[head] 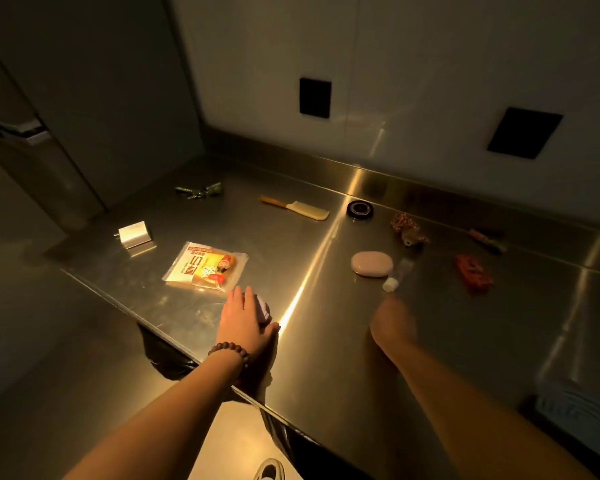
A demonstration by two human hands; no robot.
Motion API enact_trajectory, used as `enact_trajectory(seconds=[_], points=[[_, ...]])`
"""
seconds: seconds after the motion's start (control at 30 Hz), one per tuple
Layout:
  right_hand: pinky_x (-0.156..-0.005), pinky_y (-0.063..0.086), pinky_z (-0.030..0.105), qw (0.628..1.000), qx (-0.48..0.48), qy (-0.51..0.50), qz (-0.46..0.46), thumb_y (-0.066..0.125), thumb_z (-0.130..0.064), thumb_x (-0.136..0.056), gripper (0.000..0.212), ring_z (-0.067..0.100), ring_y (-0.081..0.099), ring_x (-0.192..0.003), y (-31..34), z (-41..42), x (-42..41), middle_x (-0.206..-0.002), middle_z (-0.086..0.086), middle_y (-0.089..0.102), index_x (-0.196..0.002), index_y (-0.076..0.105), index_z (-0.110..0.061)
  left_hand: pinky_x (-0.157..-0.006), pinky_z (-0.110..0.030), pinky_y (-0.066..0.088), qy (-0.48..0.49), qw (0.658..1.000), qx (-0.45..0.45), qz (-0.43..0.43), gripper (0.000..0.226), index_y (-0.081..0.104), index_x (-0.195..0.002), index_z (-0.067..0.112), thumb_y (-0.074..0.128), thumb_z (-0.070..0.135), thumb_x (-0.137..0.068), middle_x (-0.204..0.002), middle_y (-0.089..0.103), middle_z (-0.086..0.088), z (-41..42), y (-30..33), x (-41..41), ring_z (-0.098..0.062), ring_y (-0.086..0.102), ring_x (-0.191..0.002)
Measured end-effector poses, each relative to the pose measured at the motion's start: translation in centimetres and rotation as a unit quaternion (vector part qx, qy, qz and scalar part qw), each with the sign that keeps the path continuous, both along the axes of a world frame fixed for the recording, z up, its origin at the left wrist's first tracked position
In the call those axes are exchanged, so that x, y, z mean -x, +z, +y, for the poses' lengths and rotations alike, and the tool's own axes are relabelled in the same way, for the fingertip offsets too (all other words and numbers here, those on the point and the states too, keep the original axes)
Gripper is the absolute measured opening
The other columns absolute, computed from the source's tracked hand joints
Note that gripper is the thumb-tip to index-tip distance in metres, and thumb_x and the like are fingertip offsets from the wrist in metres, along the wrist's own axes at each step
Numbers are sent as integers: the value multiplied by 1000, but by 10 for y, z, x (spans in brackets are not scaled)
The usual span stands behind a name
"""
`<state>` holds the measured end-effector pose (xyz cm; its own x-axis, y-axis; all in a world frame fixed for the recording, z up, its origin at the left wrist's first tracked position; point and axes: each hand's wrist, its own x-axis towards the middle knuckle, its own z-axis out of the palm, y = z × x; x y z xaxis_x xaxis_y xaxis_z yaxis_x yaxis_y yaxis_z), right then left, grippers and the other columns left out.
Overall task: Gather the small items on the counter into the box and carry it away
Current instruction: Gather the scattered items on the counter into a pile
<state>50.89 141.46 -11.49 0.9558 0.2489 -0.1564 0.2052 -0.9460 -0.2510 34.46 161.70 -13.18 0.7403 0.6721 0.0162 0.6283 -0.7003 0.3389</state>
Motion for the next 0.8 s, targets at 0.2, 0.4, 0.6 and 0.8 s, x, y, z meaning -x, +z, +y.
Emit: enact_trajectory(seconds=[0.2, 0.4, 0.6, 0.8], points=[[-74, 56, 40, 995, -88, 13, -46, 42, -13, -95, 23, 24, 64, -87, -4, 1, -13, -100, 9, 65, -117, 48, -16, -97, -32, 37, -38, 998, 47, -17, 54, 46, -119, 16, 67, 44, -78, -125, 50, -3, 9, -4, -35, -21, 43, -113], [-79, 41, 29, 987, -106, 79, -92, 47, -9, -92, 24, 23, 55, -96, 11, 20, -62, -117, 9, 51, -113, 58, -14, -102, -33, 37, -120, 988, 92, -31, 65, 40, -131, 17, 65, 46, -78, -133, 44, -3, -2, 9, -88, -19, 40, -119], [-90, 48, 38, 984, -27, 164, -65, 71, -6, -77, 37, 25, 55, -105, 16, 44, -108, -116, 6, 54, -111, 60, -15, -106, -36, 35, -174, 981, 90, -11, 69, 35, -136, 18, 62, 48, -80, -138, 40, -2, 7, 14, -125, -20, 36, -124], [-111, 25, 29, 984, -95, 152, 11, 43, -23, -98, 39, 20, 37, -134, -14, 44, -108, -147, 5, 41, -136, 48, -17, -108, -38, 35, -193, 976, 103, -21, 75, 32, -139, 18, 62, 50, -79, -140, 38, -2, 24, 9, -140, -19, 35, -126]])
